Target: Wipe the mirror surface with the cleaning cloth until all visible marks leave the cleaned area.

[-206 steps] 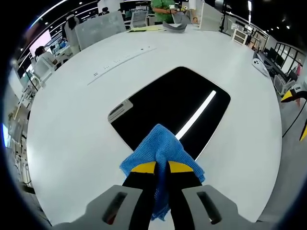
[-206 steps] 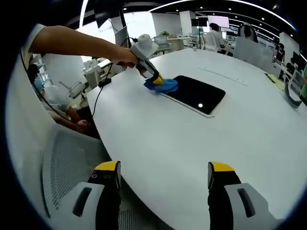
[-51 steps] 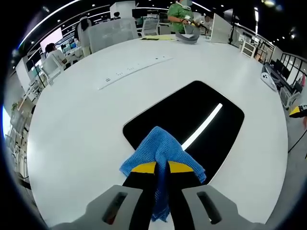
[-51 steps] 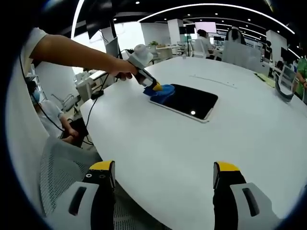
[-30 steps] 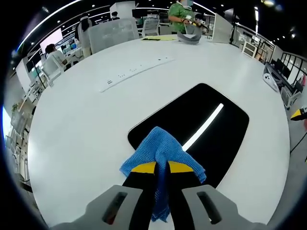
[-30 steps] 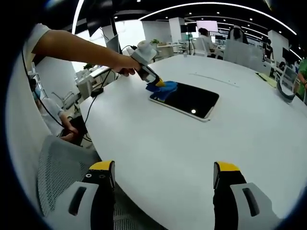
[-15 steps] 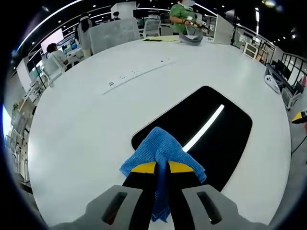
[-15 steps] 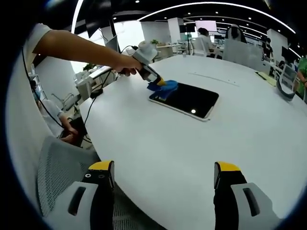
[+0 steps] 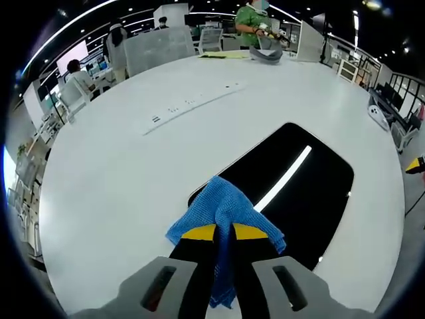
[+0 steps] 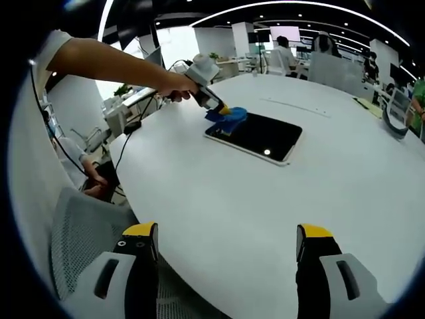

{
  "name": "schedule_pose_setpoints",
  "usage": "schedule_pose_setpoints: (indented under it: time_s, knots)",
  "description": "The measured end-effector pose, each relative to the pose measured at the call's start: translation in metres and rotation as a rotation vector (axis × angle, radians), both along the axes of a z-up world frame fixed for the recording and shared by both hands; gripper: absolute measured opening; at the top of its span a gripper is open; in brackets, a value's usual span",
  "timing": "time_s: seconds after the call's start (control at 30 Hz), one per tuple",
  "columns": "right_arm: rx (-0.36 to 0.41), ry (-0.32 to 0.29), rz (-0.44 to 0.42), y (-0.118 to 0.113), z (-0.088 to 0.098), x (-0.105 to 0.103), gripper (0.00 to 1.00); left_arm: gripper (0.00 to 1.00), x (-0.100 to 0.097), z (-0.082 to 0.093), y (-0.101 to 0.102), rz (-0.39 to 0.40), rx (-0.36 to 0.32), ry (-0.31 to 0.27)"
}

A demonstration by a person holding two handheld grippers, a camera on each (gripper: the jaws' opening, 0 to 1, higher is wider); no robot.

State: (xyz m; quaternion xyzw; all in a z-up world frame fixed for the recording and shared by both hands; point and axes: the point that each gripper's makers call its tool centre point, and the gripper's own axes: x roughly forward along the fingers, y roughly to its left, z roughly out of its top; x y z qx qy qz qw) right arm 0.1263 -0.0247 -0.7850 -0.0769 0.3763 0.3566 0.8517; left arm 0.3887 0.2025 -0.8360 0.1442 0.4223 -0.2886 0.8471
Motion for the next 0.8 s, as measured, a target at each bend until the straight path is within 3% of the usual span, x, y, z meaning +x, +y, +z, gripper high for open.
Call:
schedule_pose_setpoints:
  time_s: [0.8]
  knots:
    - [-0.001,-0.004,-0.021,-0.002,-0.001,0.003,0.85,0.06,0.011,-0.002,0.0,-0.01,0.002,-0.008]
